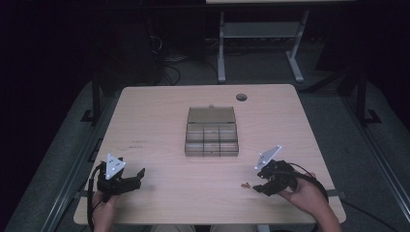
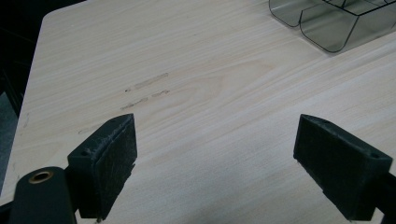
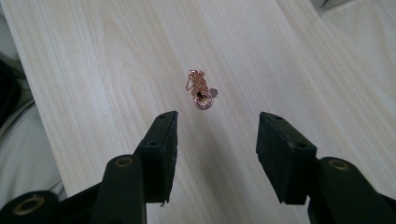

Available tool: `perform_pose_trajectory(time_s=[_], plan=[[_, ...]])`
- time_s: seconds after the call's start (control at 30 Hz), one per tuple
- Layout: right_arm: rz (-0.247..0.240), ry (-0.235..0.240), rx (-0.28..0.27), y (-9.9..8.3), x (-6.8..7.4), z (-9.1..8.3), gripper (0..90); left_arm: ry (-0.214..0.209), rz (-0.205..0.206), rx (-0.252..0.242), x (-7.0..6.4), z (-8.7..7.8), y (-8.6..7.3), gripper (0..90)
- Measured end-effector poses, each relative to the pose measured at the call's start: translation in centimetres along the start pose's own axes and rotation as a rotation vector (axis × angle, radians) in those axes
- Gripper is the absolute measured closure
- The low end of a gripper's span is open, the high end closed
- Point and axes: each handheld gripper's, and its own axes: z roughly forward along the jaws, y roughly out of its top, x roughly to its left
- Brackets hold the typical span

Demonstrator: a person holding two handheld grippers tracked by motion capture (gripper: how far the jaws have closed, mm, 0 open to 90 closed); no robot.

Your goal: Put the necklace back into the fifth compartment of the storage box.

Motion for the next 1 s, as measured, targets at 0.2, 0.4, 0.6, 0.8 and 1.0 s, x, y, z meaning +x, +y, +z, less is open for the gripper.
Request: perform_pose_trajectory(time_s=[0.2,0.4,0.6,0.8,1.0], plan=[[-0.010,0.010,0.012,0.6,-0.1,0.3,50.6,0.000,-0.006,0.001,0.0,0.0,0.0,13.0],[-0.026,0.027,0.034,1.7,0.1,1.0,54.4,-0.001,0.000,0.001,0.0,0.0,0.0,13.0],[-0.041,0.035,0.052,2.6,0.2,1.5,58.4,0.005,-0.012,0.000,0.3,-0.2,-0.1,13.0],[-0.055,0.038,0.077,3.5,0.3,2.3,60.9,0.002,-0.015,-0.002,0.4,-0.2,-0.1,13.0],[-0.066,0.044,0.114,4.6,0.4,3.0,65.4,0.001,-0.011,-0.001,0.3,-0.2,0.0,13.0]])
